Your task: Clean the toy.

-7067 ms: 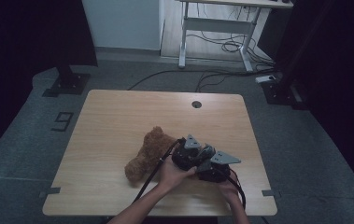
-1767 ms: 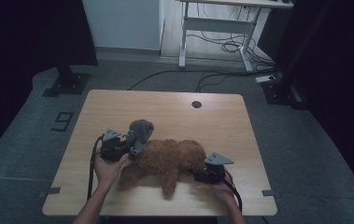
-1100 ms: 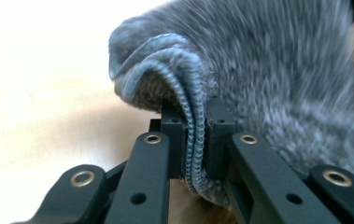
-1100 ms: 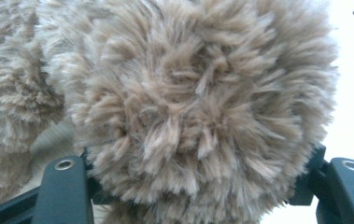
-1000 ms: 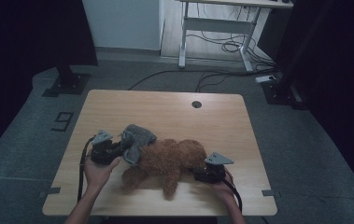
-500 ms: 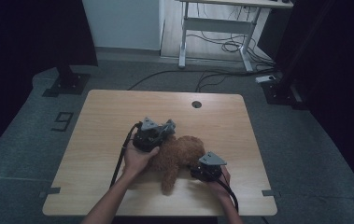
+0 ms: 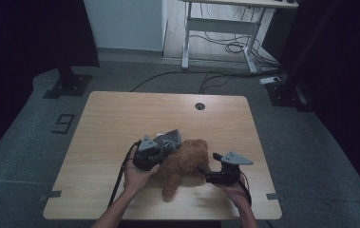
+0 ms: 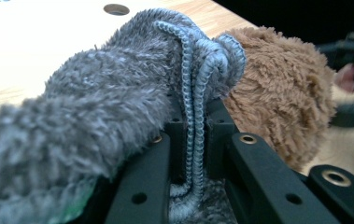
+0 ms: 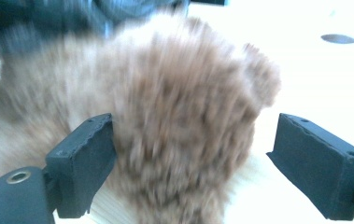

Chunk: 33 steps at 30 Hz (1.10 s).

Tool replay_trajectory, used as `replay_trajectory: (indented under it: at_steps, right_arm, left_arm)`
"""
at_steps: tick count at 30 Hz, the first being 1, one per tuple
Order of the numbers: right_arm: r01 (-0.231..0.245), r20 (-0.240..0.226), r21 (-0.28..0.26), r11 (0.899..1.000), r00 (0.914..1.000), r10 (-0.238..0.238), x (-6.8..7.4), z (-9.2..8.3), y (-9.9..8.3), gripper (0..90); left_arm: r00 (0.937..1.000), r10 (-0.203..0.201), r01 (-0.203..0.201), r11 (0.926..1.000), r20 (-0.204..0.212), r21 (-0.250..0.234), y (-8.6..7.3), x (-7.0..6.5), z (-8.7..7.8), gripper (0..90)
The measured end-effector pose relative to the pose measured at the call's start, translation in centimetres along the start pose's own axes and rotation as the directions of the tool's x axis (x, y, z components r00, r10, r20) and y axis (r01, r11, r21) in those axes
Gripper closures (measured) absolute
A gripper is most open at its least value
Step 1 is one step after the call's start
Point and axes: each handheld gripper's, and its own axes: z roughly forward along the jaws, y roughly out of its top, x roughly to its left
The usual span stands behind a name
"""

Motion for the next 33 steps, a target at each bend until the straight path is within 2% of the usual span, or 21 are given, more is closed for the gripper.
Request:
replay_trajectory:
  at_steps: [3,6,8,10,13,15,17,18,19,22,23,25,27,29,31,33]
  right_arm:
    - [-0.013,0.012,-0.013,1.000,0.9998,0.013,0.2,-0.2,1.4,12.5]
    - [0.000,0.021,0.037,0.999,0.9998,-0.001,0.4,1.0,2.5,10.4]
    - [-0.007,-0.002,0.079,0.997,1.0000,0.008,0.4,2.1,3.2,7.4]
    - [-0.007,-0.030,0.137,0.991,0.9995,0.012,0.4,3.4,3.3,3.6]
    - [-0.060,-0.031,0.227,0.972,0.9971,0.069,-0.1,5.0,2.6,0.0]
    - [-0.127,-0.062,0.237,0.963,0.9875,0.145,-0.7,5.5,1.7,0.0]
    - [-0.154,-0.092,0.241,0.958,0.9793,0.180,-0.9,5.7,0.8,0.2]
    - [-0.165,-0.119,0.243,0.956,0.9730,0.198,-0.9,5.7,0.4,3.8]
    - [-0.169,-0.162,0.233,0.958,0.9643,0.210,-1.0,5.6,0.0,8.7]
    - [-0.138,-0.198,0.201,0.970,0.9639,0.179,-0.8,5.2,-0.3,23.8]
    - [-0.113,-0.204,0.185,0.976,0.9675,0.150,-0.6,5.0,-0.4,28.4]
    - [-0.077,-0.196,0.166,0.983,0.9744,0.110,-0.3,4.8,-0.4,35.2]
    - [-0.029,-0.171,0.134,0.991,0.9838,0.052,0.3,4.4,-0.6,40.4]
    - [0.004,-0.144,0.106,0.994,0.9895,0.011,0.7,4.3,-0.8,43.9]
    - [0.037,-0.120,0.093,0.995,0.9924,-0.025,0.8,4.3,-0.7,45.7]
    - [0.089,-0.073,0.092,0.992,0.9939,-0.082,1.1,4.4,-0.4,46.4]
  left_arm:
    - [0.9999,-0.002,0.002,0.9998,0.011,-0.018,-0.7,-0.3,-0.3,81.7]
    - [0.9997,-0.001,0.002,0.9995,0.023,-0.032,-1.4,-0.9,-0.5,81.8]
    - [0.9995,0.001,0.001,0.9992,0.030,-0.039,-1.8,-1.1,-0.7,81.8]
    - [0.9992,-0.001,0.003,0.9991,0.041,-0.043,-2.2,-1.2,-0.9,81.8]
    - [0.9988,-0.002,0.004,0.9990,0.049,-0.045,-2.6,-1.3,-1.0,81.8]
    - [0.9986,-0.001,0.004,0.9989,0.054,-0.046,-2.9,-1.4,-1.2,81.9]
    - [0.9985,0.006,-0.003,0.9990,0.055,-0.046,-3.1,-1.6,-1.3,81.9]
    - [0.9985,0.010,-0.007,0.9988,0.055,-0.048,-3.3,-1.6,-1.4,81.9]
    - [0.9985,0.010,-0.007,0.9986,0.055,-0.052,-3.4,-1.7,-1.4,81.9]
    - [0.9986,0.018,-0.015,0.9979,0.049,-0.062,-3.7,-1.8,-1.5,81.9]
    - [0.9987,0.020,-0.017,0.9977,0.046,-0.065,-3.7,-1.8,-1.5,81.9]
    - [0.9988,0.024,-0.022,0.9976,0.042,-0.065,-3.8,-1.9,-1.4,81.9]
    - [0.9990,0.025,-0.023,0.9978,0.038,-0.063,-3.6,-1.9,-1.2,81.9]
    - [0.9991,0.028,-0.027,0.9980,0.030,-0.058,-3.3,-1.8,-0.9,81.9]
    - [0.9992,0.037,-0.036,0.9980,0.016,-0.051,-2.9,-1.7,-0.4,81.9]
    - [0.9987,0.051,-0.051,0.9976,-0.004,-0.047,-2.5,-1.7,0.1,82.0]
